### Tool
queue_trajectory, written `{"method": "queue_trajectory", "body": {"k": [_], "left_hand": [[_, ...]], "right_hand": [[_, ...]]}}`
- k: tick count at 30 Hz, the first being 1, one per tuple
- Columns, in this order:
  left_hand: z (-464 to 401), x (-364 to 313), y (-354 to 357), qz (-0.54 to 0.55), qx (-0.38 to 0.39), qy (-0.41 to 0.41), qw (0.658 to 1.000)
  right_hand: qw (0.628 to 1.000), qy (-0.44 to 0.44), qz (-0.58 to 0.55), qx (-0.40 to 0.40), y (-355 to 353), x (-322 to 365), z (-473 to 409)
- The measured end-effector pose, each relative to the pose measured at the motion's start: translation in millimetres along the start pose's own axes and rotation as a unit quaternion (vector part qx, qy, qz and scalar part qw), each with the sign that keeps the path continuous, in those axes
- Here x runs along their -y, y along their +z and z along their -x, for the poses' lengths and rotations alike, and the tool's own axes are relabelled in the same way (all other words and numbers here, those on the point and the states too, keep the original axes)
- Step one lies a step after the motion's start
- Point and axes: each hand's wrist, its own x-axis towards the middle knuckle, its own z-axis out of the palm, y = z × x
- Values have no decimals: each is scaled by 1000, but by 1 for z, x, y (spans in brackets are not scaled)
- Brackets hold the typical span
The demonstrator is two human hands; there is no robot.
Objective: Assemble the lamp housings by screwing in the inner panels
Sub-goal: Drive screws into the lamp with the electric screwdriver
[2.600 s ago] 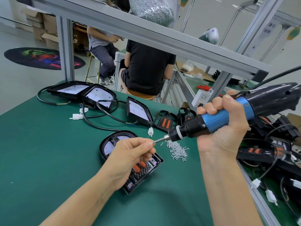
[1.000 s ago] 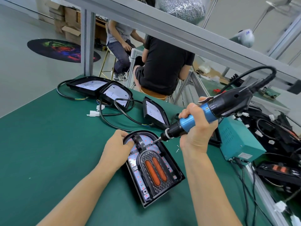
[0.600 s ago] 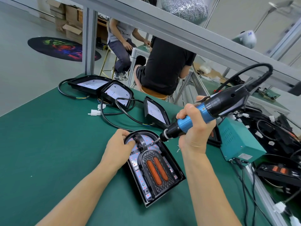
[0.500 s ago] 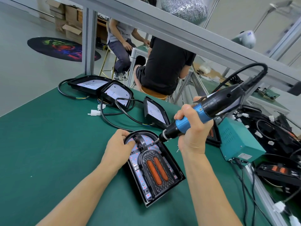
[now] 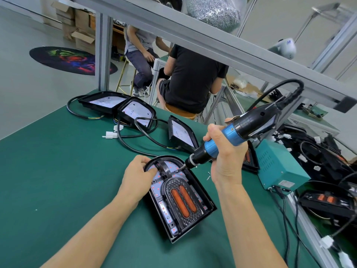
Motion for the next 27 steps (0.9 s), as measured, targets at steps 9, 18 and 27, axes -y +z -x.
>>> {"method": "queue_trajectory", "body": {"k": [9,18,27], "left_hand": [[-1,2,1,11,-3,1,1000],[-3,4,0,17,-9,0,1000],[-3,4,0,14,-10,-7,1000]], "right_hand": [[1000,-1,-18,-3,2,1,3],[999,0,-30,14,2,1,7],[998,-19,-11,57,1,-2,13]]}}
